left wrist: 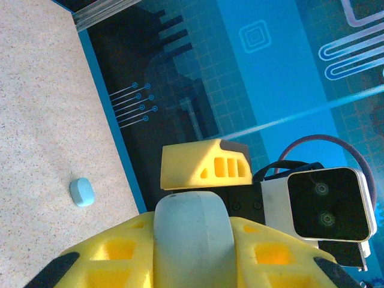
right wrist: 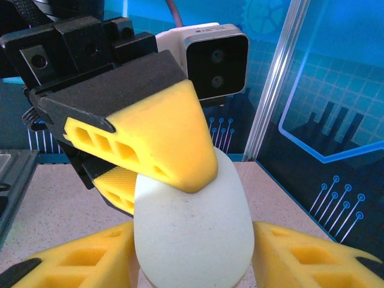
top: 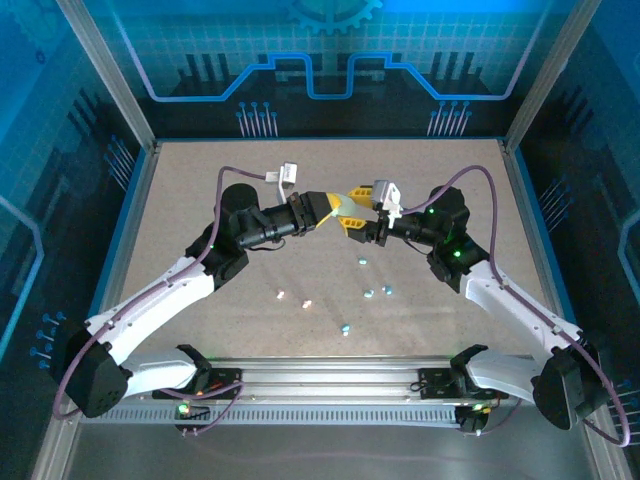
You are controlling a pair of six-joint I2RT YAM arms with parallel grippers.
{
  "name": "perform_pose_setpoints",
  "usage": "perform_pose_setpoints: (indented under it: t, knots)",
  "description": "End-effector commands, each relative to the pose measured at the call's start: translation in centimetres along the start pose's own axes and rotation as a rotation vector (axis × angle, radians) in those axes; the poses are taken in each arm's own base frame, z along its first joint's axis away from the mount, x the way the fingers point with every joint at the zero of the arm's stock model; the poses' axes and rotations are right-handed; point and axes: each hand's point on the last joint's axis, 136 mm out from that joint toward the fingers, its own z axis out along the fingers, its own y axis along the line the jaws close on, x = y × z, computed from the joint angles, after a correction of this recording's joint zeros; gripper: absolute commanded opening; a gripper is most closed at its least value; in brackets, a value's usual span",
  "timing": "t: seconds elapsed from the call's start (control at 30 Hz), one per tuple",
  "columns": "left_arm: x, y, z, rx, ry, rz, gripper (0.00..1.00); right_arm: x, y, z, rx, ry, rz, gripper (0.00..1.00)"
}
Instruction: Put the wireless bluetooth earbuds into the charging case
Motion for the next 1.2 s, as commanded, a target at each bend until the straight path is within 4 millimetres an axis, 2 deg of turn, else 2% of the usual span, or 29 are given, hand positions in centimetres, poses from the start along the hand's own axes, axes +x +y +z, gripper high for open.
perform_pose_setpoints:
  t: [0.0, 0.3, 0.6, 0.7, 0.93, 1.0, 1.17]
  knots:
    - [0.4, -1.3, -0.2, 0.039, 0.03, 0.02, 0.11, -2.5, -0.4, -0.3, 0.028, -0.05, -0.049, 0.48]
    - [0.4, -1.1, -0.3, 0.031, 0.023, 0.022, 0.11, -2.7, -0.6, -0.4, 0.044, -0.055, -0.046, 0.54]
    - [0.4, -1.0, -0.3, 0.022, 0.023, 0.025, 0.11, -2.5, -0.4, -0.7, 0.042, -0.055, -0.043, 0.54]
    - [0.3, -1.0, -0.3, 0.02, 0.022, 0.024, 0.11, -2.4, -0.2, -0.6, 0.028, -0.046, -0.043, 0.51]
    - [0.3, -1.4, -0.4, 0.031, 0.024, 0.028, 0.11, -0.8, -0.2, -0.2, 0.01, 0.005, -0.017, 0.51]
    - [0.4, -1.3, -0.3, 0.029, 0.026, 0.027, 0.11, -1.0, -0.2, -0.2, 0.012, 0.0, -0.022, 0.48]
    - [0.3, -1.3, -0.3, 0.03, 0.026, 0.029, 0.11, -1.2, -0.2, -0.3, 0.017, -0.004, -0.026, 0.48]
